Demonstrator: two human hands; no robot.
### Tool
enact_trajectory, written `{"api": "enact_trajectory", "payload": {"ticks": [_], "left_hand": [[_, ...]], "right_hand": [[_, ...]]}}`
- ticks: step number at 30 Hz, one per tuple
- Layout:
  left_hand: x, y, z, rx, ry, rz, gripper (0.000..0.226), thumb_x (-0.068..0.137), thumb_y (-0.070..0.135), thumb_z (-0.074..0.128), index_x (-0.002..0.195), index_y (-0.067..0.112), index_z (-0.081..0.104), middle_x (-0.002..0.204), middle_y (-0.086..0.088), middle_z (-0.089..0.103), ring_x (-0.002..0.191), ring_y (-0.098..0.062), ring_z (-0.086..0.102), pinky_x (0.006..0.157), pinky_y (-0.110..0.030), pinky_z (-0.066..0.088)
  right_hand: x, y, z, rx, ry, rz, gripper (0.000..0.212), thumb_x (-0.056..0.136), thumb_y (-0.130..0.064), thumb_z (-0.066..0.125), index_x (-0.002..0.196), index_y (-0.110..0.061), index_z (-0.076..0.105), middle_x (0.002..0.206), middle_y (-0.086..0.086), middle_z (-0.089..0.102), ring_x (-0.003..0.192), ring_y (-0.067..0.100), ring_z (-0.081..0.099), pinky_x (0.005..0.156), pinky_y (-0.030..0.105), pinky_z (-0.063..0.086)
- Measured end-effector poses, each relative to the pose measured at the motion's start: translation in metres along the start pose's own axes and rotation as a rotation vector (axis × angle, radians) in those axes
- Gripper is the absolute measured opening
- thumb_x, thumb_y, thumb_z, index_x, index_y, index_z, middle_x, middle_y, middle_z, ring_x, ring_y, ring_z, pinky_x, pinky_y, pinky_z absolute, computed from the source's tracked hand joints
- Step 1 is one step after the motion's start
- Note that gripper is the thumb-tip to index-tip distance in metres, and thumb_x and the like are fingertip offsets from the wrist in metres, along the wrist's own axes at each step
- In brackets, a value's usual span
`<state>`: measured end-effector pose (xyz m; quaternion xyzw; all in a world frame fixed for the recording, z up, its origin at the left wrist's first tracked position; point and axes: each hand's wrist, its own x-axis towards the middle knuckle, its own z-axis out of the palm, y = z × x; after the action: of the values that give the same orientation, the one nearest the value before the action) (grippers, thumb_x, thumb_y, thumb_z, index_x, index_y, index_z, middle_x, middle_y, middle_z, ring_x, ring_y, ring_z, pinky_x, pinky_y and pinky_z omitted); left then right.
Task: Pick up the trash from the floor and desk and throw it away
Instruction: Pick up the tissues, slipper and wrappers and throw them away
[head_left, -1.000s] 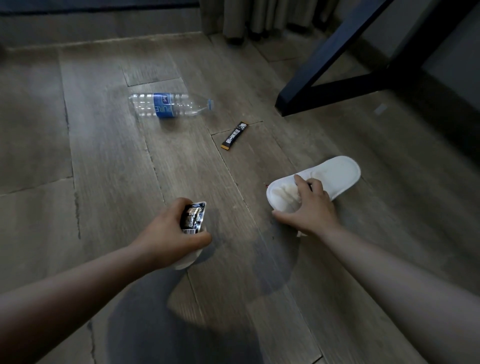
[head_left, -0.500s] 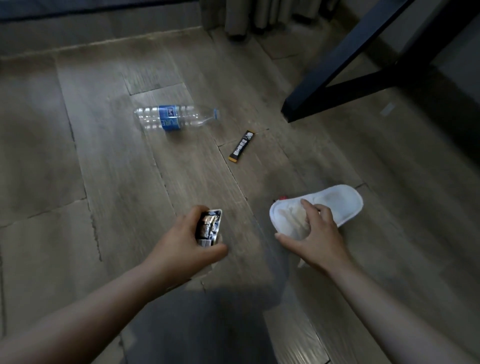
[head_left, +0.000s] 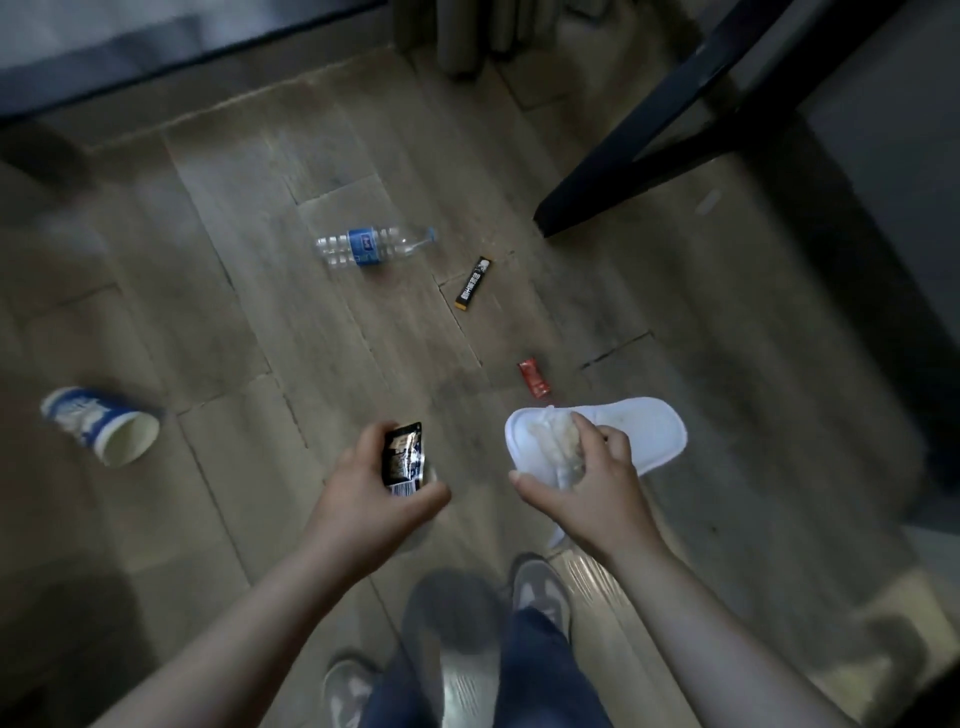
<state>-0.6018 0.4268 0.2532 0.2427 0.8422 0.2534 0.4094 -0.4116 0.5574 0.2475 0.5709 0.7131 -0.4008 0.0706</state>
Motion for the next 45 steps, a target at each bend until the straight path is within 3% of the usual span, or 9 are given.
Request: {"api": "enact_trajectory", "payload": {"ticks": [2, 8, 16, 21, 26, 32, 36, 40, 45], "left_hand": [[-0.03, 0.034, -0.024, -0.021, 0.012, -0.028, 0.075, 0.044, 0.061, 0.055, 0.116, 0.041, 0.046, 0.1, 0.008, 0.06, 0.081, -0.001, 0.056, 0.061, -0.02, 0.04], [-0.125, 0.157, -0.099, -0.046, 0.052, -0.009, 0.063, 0.051, 0.052, 0.06, 0.112, 0.037, 0.048, 0.104, 0.001, 0.06, 0.083, -0.009, 0.058, 0.064, -0.023, 0.039], [-0.242, 0.305, -0.203, -0.087, 0.083, 0.252, 0.055, 0.051, 0.052, 0.061, 0.104, 0.052, 0.046, 0.099, 0.004, 0.06, 0.081, -0.008, 0.061, 0.07, -0.029, 0.05], [-0.311, 0.354, -0.254, -0.164, 0.109, 0.474, 0.052, 0.05, 0.054, 0.061, 0.098, 0.061, 0.041, 0.097, 0.011, 0.054, 0.081, -0.003, 0.06, 0.065, -0.024, 0.046], [-0.388, 0.406, -0.284, -0.253, 0.018, 0.74, 0.047, 0.056, 0.04, 0.062, 0.096, 0.056, 0.045, 0.081, 0.019, 0.065, 0.068, 0.007, 0.061, 0.05, -0.007, 0.04], [-0.483, 0.481, -0.283, -0.259, -0.14, 0.997, 0.048, 0.055, 0.05, 0.061, 0.094, 0.066, 0.038, 0.088, 0.023, 0.06, 0.078, 0.018, 0.053, 0.059, -0.015, 0.036], [-0.543, 0.489, -0.264, -0.289, -0.246, 1.098, 0.051, 0.052, 0.053, 0.059, 0.098, 0.065, 0.038, 0.089, 0.018, 0.061, 0.079, 0.011, 0.056, 0.06, -0.016, 0.038], [-0.606, 0.493, -0.234, -0.31, -0.352, 1.22, 0.049, 0.061, 0.041, 0.066, 0.097, 0.062, 0.04, 0.089, 0.016, 0.061, 0.08, 0.013, 0.055, 0.057, -0.009, 0.039], [-0.702, 0.494, -0.184, -0.313, -0.478, 1.344, 0.054, 0.059, 0.044, 0.061, 0.106, 0.056, 0.039, 0.097, 0.016, 0.058, 0.083, 0.017, 0.051, 0.059, -0.003, 0.039]], "right_hand": [[-0.034, -0.021, -0.032, 0.016, -0.001, 0.009, 0.108, 0.049, -0.077, 0.061, 0.143, -0.035, 0.029, 0.132, -0.01, 0.026, 0.121, 0.015, 0.043, 0.102, 0.035, 0.042], [-0.133, -0.1, -0.149, 0.056, 0.05, -0.014, 0.103, 0.052, -0.076, 0.06, 0.141, -0.034, 0.029, 0.131, -0.009, 0.024, 0.122, 0.017, 0.042, 0.102, 0.039, 0.043], [-0.256, -0.209, -0.304, 0.227, 0.335, -0.09, 0.103, 0.056, -0.07, 0.067, 0.143, -0.029, 0.033, 0.133, -0.01, 0.026, 0.125, 0.013, 0.041, 0.105, 0.037, 0.041], [-0.36, -0.244, -0.349, 0.359, 0.574, -0.115, 0.101, 0.057, -0.071, 0.068, 0.142, -0.031, 0.032, 0.136, -0.011, 0.025, 0.12, 0.012, 0.041, 0.095, 0.03, 0.044], [-0.459, -0.255, -0.384, 0.52, 0.786, -0.115, 0.102, 0.057, -0.07, 0.069, 0.143, -0.03, 0.032, 0.13, -0.022, 0.024, 0.114, 0.003, 0.039, 0.079, 0.01, 0.034], [-0.569, -0.251, -0.445, 0.454, 1.136, -0.146, 0.101, 0.052, -0.077, 0.067, 0.137, -0.033, 0.036, 0.125, -0.029, 0.024, 0.111, -0.005, 0.038, 0.072, 0.004, 0.036], [-0.637, -0.223, -0.447, 0.486, 1.316, -0.114, 0.099, 0.051, -0.075, 0.069, 0.136, -0.035, 0.038, 0.125, -0.031, 0.025, 0.108, -0.014, 0.038, 0.06, -0.002, 0.04], [-0.704, -0.19, -0.446, 0.485, 1.416, -0.031, 0.096, 0.051, -0.075, 0.066, 0.135, -0.034, 0.042, 0.129, -0.026, 0.028, 0.108, -0.007, 0.042, 0.086, 0.013, 0.041], [-0.799, -0.134, -0.439, 0.455, 1.561, 0.085, 0.1, 0.048, -0.076, 0.064, 0.136, -0.032, 0.044, 0.128, -0.024, 0.029, 0.111, -0.003, 0.043, 0.09, 0.017, 0.037]]}}
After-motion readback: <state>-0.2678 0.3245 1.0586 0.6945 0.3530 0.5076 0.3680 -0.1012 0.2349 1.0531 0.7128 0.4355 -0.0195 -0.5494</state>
